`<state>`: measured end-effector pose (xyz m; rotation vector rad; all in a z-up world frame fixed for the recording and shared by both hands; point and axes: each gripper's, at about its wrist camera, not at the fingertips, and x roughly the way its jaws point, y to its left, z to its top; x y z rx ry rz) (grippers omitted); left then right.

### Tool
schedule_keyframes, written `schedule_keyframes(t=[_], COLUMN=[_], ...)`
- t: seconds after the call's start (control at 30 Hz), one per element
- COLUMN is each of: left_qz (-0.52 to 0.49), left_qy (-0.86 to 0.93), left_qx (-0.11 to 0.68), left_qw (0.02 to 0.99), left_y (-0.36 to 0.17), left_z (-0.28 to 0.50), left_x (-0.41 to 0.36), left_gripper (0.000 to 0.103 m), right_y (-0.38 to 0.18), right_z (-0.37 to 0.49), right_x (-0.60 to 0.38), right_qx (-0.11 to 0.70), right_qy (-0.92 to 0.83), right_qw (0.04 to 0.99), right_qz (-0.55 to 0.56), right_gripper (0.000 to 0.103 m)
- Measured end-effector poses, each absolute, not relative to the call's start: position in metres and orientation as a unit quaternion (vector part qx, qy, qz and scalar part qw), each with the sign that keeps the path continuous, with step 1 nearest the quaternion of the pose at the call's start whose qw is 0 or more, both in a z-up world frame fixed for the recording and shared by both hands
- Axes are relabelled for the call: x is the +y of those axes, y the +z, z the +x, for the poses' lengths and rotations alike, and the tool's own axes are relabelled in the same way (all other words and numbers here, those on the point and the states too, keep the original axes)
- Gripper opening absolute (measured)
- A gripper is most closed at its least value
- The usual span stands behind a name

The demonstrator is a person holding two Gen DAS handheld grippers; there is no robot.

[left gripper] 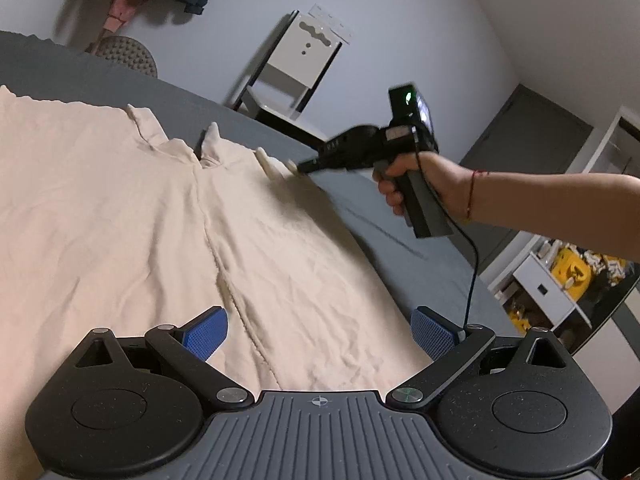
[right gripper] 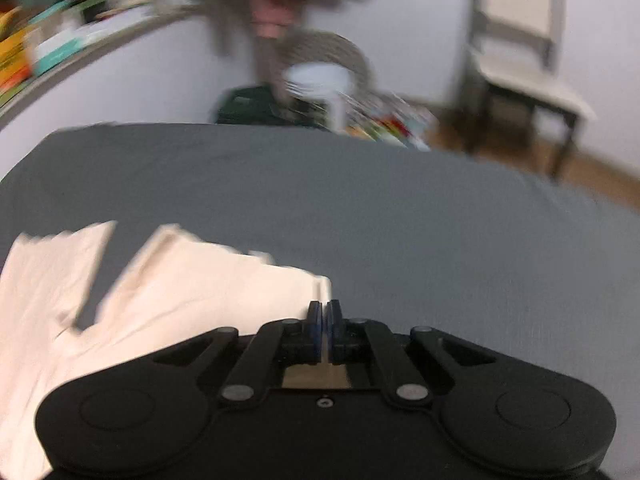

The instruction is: Fold clothes

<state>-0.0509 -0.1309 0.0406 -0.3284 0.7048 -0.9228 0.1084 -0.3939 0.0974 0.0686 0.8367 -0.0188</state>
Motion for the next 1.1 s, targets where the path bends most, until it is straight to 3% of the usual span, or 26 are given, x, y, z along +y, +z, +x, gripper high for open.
schedule_keyframes(t=[0.17,0.23,0.3,0.5,0.57,0.6,0.67,0.93,1.1], left_qz=[-0.161,-0.164,-0.169,-0.190,-0.192,-0.192,-0.199,-0.250,-0.264], left_qy=[-0.432,-0.424,-0.418,-0.419,-0.414,-0.411,-0.405,-0.392,-0.388], left_qx=[0.319,0.320,0.322,0.324,0.330,0.332,0.336,0.344,0.344], left_qw=[0.828,0.831,0.833,0.827,0.826,0.827,0.827,0.816,0.813], left_y=[0.049,0.049,0.050,0.048,0.044,0.042,0.040,0.033,0.031], left_z=[-0.054,-0.054,-0.053,-0.050,-0.048,-0.046,-0.044,-0.035,-0.031], left_x=[-0.129,-0.127,-0.126,-0.123,-0.122,-0.122,-0.119,-0.108,-0.106], left_gripper=[0.099,0.099,0.099,0.099,0.099,0.099,0.099,0.099,0.099], right_y=[0.102,0.106,0.114,0.097,0.088,0.086,0.082,0.105,0.107], right_z=[0.097,0.093,0.096,0.111,0.111,0.110,0.112,0.105,0.094], right_x=[-0.349,-0.348,-0.372,-0.440,-0.450,-0.453,-0.452,-0.407,-0.360], right_qx=[0.424,0.415,0.390,0.416,0.417,0.414,0.415,0.393,0.438], right_qy=[0.104,0.095,0.017,-0.090,-0.086,-0.087,-0.079,0.014,0.107], right_qw=[0.900,0.904,0.921,0.895,0.887,0.887,0.887,0.911,0.892], right_qz=[-0.020,-0.033,0.003,0.133,0.179,0.188,0.186,0.123,0.041], right_gripper=[0.003,0.012,0.028,0.029,0.029,0.024,0.001,0.002,0.002])
